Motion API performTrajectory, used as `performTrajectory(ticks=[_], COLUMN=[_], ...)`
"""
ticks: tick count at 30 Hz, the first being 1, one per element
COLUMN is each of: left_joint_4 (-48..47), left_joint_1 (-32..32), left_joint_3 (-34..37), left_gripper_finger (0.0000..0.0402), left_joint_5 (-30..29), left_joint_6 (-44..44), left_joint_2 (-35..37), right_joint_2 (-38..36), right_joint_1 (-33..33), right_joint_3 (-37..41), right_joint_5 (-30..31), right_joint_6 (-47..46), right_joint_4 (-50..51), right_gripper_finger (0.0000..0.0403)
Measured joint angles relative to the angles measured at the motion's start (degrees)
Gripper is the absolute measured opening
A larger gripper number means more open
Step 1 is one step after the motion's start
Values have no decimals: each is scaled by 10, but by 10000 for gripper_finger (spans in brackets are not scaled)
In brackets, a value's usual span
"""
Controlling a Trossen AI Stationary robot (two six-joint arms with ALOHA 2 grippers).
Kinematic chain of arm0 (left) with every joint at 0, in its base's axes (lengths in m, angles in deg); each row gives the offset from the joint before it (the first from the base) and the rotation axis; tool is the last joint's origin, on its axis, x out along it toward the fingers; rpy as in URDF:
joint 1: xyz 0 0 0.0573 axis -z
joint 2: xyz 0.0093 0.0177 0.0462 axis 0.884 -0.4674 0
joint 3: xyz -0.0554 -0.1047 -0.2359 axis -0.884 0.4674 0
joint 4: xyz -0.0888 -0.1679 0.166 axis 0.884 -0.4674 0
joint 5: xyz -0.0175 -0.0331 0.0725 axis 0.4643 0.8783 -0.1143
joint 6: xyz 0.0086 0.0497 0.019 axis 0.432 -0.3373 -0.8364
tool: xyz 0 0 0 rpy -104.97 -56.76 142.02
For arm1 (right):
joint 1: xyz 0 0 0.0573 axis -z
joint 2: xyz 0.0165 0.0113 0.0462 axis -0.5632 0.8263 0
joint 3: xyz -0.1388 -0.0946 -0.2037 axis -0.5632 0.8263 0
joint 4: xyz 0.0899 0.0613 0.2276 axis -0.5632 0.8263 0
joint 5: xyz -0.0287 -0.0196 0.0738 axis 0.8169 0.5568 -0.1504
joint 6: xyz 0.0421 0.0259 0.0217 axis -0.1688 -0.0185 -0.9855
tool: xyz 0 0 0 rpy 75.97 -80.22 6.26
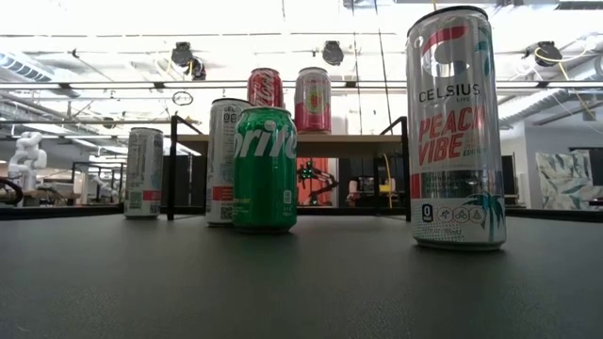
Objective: Place canned beverage on shelf
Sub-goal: Put the bottom green soda can on the shelf
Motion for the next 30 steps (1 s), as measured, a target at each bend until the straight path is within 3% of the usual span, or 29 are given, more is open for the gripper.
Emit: performTrajectory(ticks=[5, 14, 20, 30], left_joint_4=[1, 1, 1, -2], left_joint_1=[1, 2, 0, -6], left_joint_3=[0, 0, 0, 0], left_gripper_finger=[306, 306, 306, 306], left_joint_5=[0, 3, 2, -1], left_joint_6=[0, 1, -14, -2], left_joint_2=[1, 1, -3, -6], right_joint_2=[-2, -2, 5, 10], right_joint_1=[8, 10, 39, 65], right_joint_3=[0, 0, 0, 0], right_joint_5=[-17, -17, -91, -156], right_joint_6=[2, 17, 1, 16], right_joint_4=[6, 14, 20, 45], right_gripper_finger=[349, 398, 399, 400])
